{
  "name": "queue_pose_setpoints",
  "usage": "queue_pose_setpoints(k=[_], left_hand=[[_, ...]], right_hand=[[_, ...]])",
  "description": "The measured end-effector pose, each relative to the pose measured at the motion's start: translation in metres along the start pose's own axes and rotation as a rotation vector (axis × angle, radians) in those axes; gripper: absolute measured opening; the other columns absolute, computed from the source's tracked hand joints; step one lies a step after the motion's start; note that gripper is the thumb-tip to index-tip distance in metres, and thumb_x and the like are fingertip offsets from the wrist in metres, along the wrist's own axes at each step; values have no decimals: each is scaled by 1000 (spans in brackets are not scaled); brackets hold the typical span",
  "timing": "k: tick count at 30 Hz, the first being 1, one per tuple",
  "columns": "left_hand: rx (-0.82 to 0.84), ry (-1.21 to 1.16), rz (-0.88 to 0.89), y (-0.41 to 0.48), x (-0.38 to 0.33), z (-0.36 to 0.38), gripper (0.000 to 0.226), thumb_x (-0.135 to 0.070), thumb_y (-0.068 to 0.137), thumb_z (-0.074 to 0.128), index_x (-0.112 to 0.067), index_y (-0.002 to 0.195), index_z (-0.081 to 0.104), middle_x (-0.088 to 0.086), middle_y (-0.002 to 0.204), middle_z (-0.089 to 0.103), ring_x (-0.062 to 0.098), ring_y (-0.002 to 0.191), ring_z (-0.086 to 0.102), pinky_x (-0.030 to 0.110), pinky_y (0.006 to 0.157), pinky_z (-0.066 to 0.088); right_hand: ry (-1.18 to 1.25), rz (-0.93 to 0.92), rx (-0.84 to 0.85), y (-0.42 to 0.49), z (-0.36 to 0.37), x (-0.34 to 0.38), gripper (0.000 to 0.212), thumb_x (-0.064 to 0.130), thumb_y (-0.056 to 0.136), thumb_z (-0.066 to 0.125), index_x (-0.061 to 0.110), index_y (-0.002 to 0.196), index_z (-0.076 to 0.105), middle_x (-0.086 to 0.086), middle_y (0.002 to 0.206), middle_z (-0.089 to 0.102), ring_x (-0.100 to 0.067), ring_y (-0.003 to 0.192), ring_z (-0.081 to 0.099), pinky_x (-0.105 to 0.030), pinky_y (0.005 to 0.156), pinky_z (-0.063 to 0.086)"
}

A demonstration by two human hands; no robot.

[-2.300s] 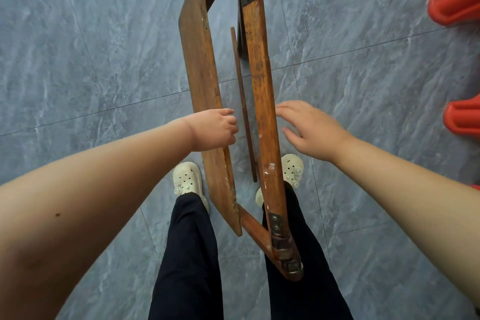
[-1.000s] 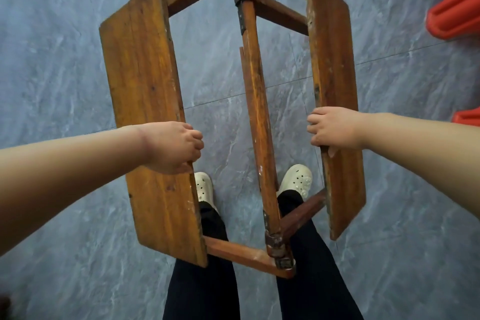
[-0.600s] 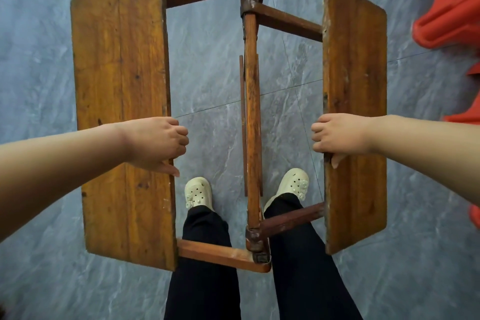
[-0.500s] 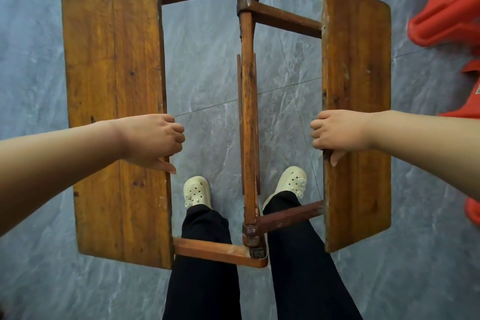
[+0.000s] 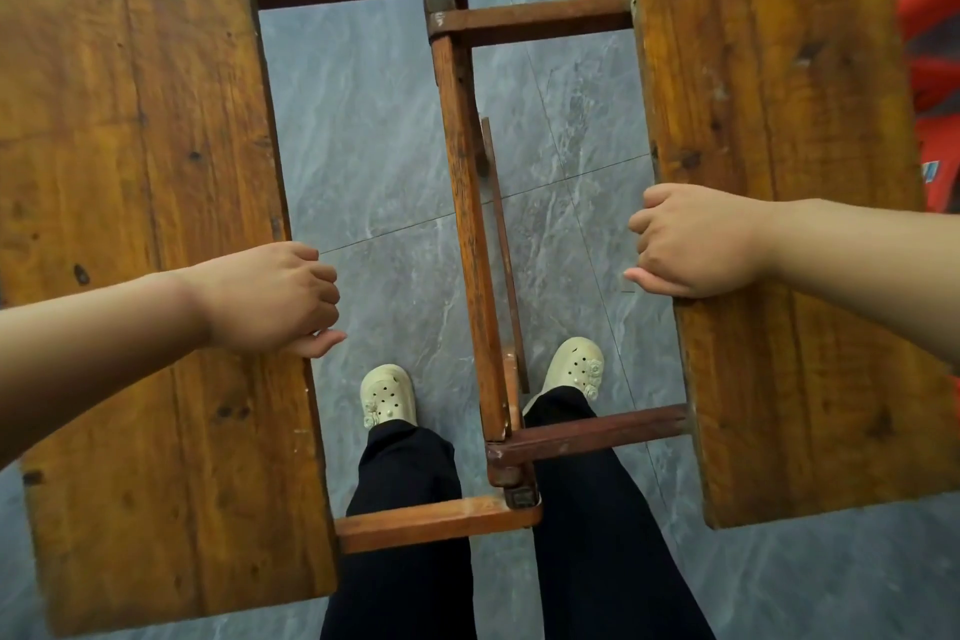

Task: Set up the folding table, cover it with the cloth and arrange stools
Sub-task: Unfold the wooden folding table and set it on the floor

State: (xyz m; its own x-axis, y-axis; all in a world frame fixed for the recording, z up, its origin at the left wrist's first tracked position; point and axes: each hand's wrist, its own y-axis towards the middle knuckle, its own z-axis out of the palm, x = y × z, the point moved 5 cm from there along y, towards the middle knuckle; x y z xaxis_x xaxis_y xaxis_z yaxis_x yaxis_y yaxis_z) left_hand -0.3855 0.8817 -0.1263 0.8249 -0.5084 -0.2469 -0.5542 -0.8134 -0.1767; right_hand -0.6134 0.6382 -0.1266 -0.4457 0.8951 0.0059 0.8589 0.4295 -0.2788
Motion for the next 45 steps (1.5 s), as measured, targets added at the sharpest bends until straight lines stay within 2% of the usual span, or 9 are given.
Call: queue_pose_setpoints(k=[4, 9, 18, 22, 29, 34, 36, 41, 45], left_hand=[[-18, -22, -14, -8, -11, 3, 68, -40, 99, 13, -22, 47, 54, -10, 49, 45, 10, 48, 42, 24, 56, 42], [-29, -44, -34, -16, -18, 7, 69, -42, 99, 12, -22, 48, 55, -9, 49, 46, 11, 49, 44, 29, 55, 47], [-88, -76, -40, -2, -24, -5, 70, -41, 100, 14, -20, 47, 54, -8, 48, 45, 11, 46, 41, 28, 53, 42], [-110, -86, -33, 15, -23, -10, 73, -41, 99, 9, -21, 49, 57, -9, 49, 48, 9, 47, 43, 27, 55, 44], [-83, -85, -68, 22, -28, -2, 61, -40, 94, 22, -21, 50, 59, -9, 51, 50, 9, 49, 46, 31, 58, 48], [-106, -102, -73, 31, -27, -2, 70, -39, 98, 11, -21, 49, 58, -9, 49, 48, 8, 48, 44, 27, 56, 44], [-104, -104, -67, 35, -28, -2, 70, -39, 98, 10, -22, 51, 59, -10, 51, 49, 8, 49, 45, 27, 58, 45], [-106, -107, -52, 53, -31, -5, 56, -39, 95, 26, -24, 54, 61, -12, 54, 51, 6, 53, 46, 25, 63, 44], [-86, -105, -58, 64, -31, -6, 53, -38, 93, 29, -24, 53, 60, -12, 54, 45, 6, 53, 44, 24, 64, 41]], right_hand=[[21, -39, -72, 6, -6, 7, 55, 33, 93, 28, 19, 40, 30, 6, 40, 27, -17, 44, 31, -29, 61, 22], [40, -68, -69, 12, -5, 10, 58, 34, 94, 25, 19, 39, 33, 6, 37, 34, -18, 42, 37, -29, 60, 25], [36, -75, -83, 31, -14, 20, 55, 32, 93, 28, 18, 40, 31, 5, 39, 29, -17, 41, 35, -28, 63, 20], [54, -87, -50, 53, -16, 26, 58, 35, 94, 23, 19, 39, 36, 6, 39, 32, -15, 39, 36, -28, 63, 22], [116, -5, 74, 56, -15, 28, 37, 35, 94, 26, 20, 62, 38, 9, 46, 28, -13, 38, 33, -27, 59, 25], [181, 9, 158, 60, -11, 32, 29, 34, 98, 24, 17, 80, 39, 7, 57, 43, -12, 48, 38, -28, 66, 27], [174, 11, 150, 62, -13, 33, 26, 31, 99, 26, 17, 81, 38, 6, 56, 44, -12, 47, 38, -27, 66, 24], [168, 16, 181, 68, -15, 36, 17, 23, 98, 27, 18, 83, 34, 5, 56, 45, -14, 48, 40, -27, 63, 20], [177, 19, 181, 68, -17, 34, 17, 22, 97, 26, 17, 85, 36, 4, 56, 46, -14, 49, 41, -27, 64, 21]])
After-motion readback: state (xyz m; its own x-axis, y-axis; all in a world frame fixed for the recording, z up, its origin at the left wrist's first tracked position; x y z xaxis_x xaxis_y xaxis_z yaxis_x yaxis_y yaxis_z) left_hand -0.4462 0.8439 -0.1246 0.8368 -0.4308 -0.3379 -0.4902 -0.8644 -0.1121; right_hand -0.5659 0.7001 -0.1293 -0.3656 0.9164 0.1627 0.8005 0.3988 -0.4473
